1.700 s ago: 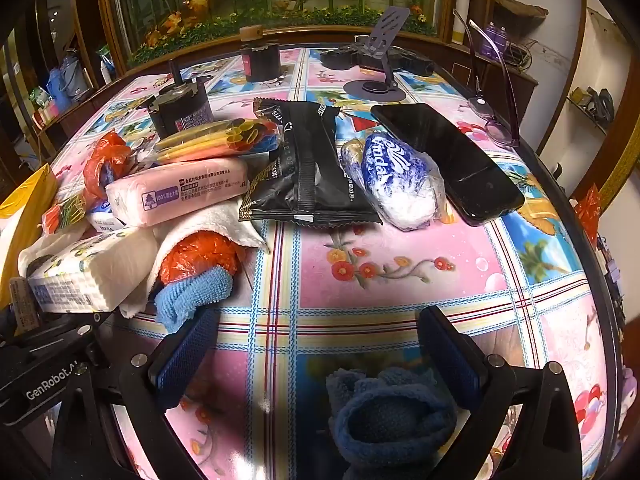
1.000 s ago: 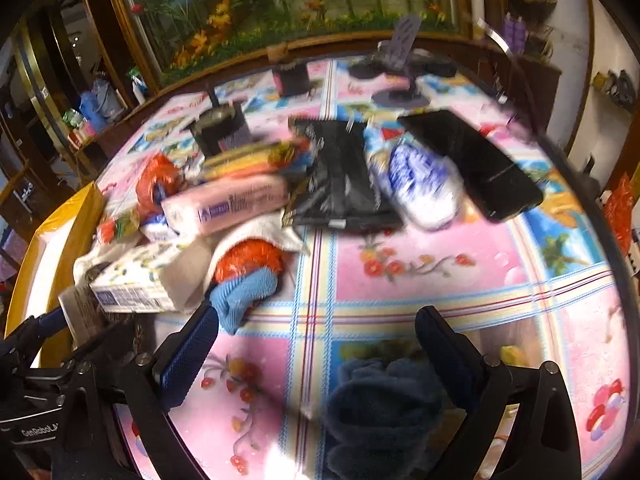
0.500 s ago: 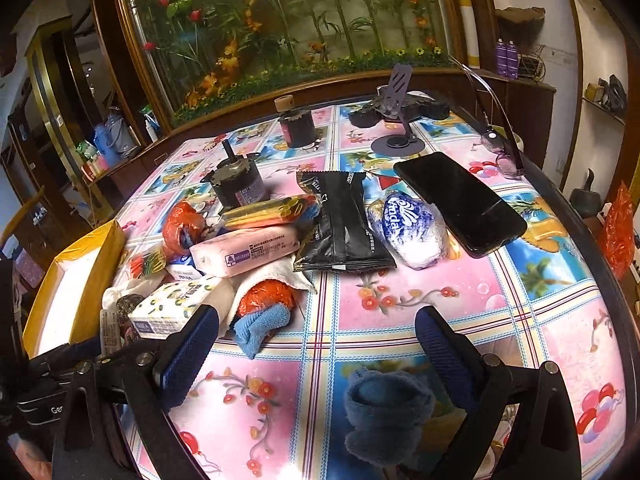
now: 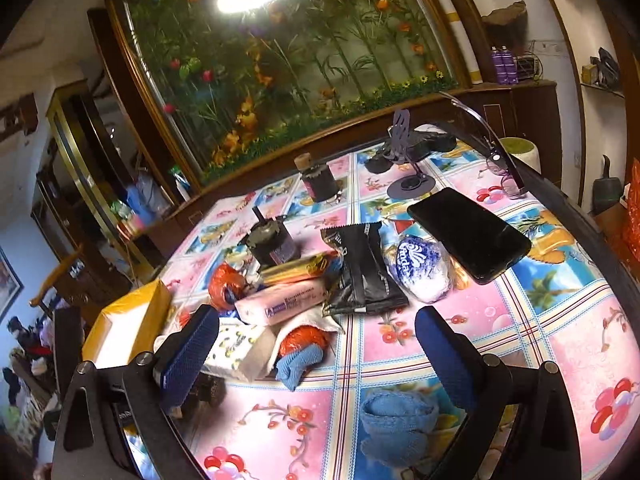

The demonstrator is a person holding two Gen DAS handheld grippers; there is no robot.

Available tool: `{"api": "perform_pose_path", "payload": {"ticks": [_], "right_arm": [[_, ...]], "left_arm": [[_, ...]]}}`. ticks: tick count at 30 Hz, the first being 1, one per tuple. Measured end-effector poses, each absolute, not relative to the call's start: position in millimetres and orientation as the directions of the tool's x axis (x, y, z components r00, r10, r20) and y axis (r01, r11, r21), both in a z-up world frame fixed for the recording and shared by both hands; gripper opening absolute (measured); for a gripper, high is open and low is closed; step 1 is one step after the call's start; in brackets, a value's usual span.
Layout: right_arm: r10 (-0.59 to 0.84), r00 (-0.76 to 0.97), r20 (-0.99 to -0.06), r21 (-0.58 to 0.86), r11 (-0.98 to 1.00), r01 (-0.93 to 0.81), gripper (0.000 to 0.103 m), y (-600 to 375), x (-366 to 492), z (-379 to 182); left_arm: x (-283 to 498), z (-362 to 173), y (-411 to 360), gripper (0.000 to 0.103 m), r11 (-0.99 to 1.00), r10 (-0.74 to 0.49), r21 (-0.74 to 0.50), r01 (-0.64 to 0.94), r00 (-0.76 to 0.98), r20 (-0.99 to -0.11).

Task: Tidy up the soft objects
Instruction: 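Grasp the white 'Face' tissue pack with the left tool, then grasp the lemon-print tissue pack with the right tool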

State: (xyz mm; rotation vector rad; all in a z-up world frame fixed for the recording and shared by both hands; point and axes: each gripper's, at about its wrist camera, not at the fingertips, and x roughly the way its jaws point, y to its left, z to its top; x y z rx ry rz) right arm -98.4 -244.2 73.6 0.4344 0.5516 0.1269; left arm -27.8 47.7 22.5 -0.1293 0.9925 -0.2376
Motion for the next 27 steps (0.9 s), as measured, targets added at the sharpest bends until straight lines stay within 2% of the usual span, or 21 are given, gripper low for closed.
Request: {"api": "perform_pose_path", "payload": {"ticks": [2, 7, 15, 21, 23, 24, 27], "right_arm": [[0.234, 0.855, -0.464, 0.445, 0.896, -0.004, 0.1, -247.1, -101.6, 75.1], [0.291, 0.846, -0.446, 0.472, 0.88, -0.054, 0.1, -251.0, -103.2, 74.2], [0.505, 0.644, -0.575, 0.41, 0.859, -0.307, 0.096, -194.3, -82.0, 58.1], [0.495, 0.587, -0.641, 0.378, 0.869, -0.32, 0.092, -177.5, -65.7, 55.9], [0.498, 0.57, -0.653, 0.39, 0.867, -0.311, 0.088, -174.6, -60.0, 50.2], [0.501, 0.559, -0.66, 0.394, 0.865, -0.31, 0.083, -171.9, -55.7, 50.0], [0.476, 0.552, -0.685, 0.351, 0.879, -0.322, 0.082, -156.2, -47.8, 47.7]], "left_arm": [[-35.4, 28.3, 43.9, 0.05, 0.97, -0.241, -0.188, 0.152, 0.537, -0.809], [-57.0, 40.4, 48.0, 0.044, 0.959, -0.282, -0.22, 0.177, 0.546, -0.789], [-88.5, 42.7, 70.5, 0.044, 0.953, -0.304, -0.234, 0.194, 0.571, -0.762], [-95.7, 43.2, 83.8, 0.044, 0.949, -0.314, -0.245, 0.197, 0.602, -0.734], [-96.0, 43.1, 87.2, 0.044, 0.948, -0.319, -0.251, 0.197, 0.608, -0.727], [-96.3, 43.0, 89.2, 0.044, 0.946, -0.324, -0.257, 0.198, 0.61, -0.724], [-97.4, 43.8, 94.7, 0.045, 0.944, -0.328, -0.263, 0.197, 0.621, -0.712]]}}
